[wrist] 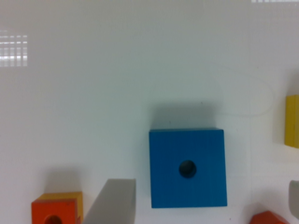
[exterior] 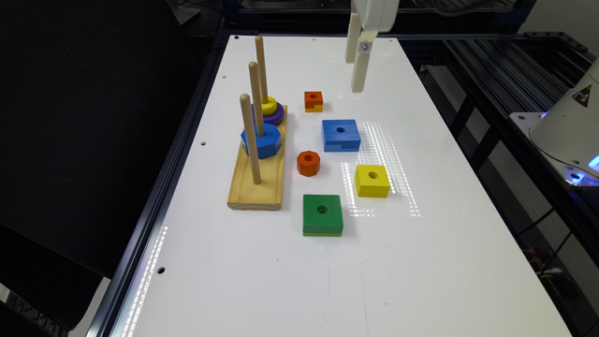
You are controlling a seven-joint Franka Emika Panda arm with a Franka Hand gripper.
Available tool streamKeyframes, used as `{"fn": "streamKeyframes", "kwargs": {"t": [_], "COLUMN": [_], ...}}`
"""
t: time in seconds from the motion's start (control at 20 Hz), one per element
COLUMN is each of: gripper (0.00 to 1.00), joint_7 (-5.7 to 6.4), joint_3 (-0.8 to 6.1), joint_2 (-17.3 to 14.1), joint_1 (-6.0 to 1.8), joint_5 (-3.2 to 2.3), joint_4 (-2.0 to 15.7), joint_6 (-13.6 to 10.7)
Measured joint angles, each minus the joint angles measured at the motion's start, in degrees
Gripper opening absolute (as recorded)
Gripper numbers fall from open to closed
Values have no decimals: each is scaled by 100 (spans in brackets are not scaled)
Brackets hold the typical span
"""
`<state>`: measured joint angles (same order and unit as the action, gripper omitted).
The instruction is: Pick up blue block.
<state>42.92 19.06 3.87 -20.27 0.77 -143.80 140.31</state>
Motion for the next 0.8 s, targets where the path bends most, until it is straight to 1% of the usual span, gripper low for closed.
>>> {"fn": "streamKeyframes", "kwargs": {"t": [0.05, 0.1, 0.35, 0.55, 0.8], "gripper": [100, 100, 100, 100, 100], "joint_7": [0, 0, 0, 0, 0], "joint_3": [0, 0, 0, -7, -7], "joint_2": [-57, -91, -131, -311, -337], "joint_1": [-2, -3, -4, -19, -31], "joint_5": [-1, -1, -2, -25, -31], "joint_4": [-22, -21, -36, -69, -68], "joint_6": [88, 125, 160, 383, 418]}}
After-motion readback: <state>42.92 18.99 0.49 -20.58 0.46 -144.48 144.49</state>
